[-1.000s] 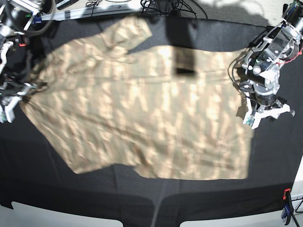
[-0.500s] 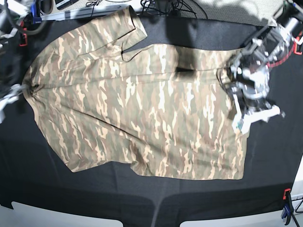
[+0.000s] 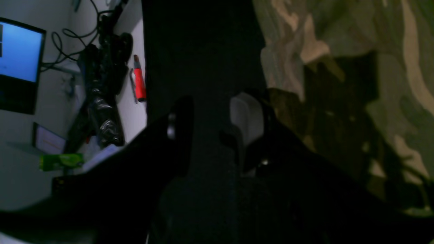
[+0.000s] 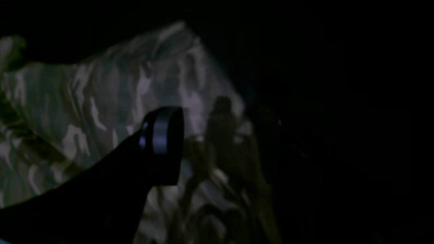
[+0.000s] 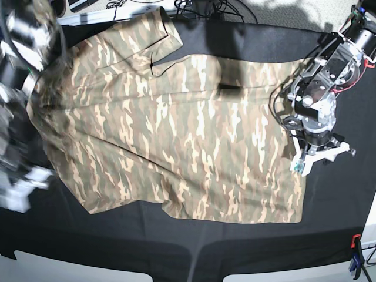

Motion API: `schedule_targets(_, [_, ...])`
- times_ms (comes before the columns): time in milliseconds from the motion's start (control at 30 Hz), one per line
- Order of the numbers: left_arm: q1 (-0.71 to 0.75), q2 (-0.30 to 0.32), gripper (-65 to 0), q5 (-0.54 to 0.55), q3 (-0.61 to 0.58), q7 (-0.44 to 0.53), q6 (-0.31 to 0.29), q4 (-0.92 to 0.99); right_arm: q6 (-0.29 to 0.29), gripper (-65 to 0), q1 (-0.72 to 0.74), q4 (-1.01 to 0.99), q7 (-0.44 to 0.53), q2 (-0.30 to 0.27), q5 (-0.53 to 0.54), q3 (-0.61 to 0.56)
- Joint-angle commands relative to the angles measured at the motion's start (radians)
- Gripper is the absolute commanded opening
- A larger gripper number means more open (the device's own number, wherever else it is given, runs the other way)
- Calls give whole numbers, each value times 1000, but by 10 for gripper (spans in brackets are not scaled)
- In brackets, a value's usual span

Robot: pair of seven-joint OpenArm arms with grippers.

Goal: Layout the t-shirt on the table in an organized manner, then fold the t-shirt properly
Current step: 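Grasp the shirt edge with the right gripper and lift it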

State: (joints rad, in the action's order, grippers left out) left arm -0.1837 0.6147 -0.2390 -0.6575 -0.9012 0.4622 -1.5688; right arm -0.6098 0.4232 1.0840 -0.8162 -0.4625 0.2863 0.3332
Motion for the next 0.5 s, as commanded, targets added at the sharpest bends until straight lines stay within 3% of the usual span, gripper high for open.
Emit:
schedule_targets(0, [-19, 11, -446, -20, 10, 13, 9, -16, -3, -320, 63, -36, 39, -10, -8, -24])
schedule_targets(100, [-19, 11, -446, -20, 10, 12, 9, -16, 27, -320, 151, -200, 130, 25, -84, -95])
schedule_targets(233, [-18, 12, -446, -19, 10, 12, 9, -16, 103, -320, 243, -368, 302, 68, -269, -141])
schedule_targets(333, [-18, 12, -446, -19, 10, 8, 9, -16, 257, -321, 288, -418, 348, 69, -348, -144])
schedule_targets(467, [-16, 12, -446, -15, 10, 4, 9, -16, 366, -321, 310, -443, 350, 42, -386, -144])
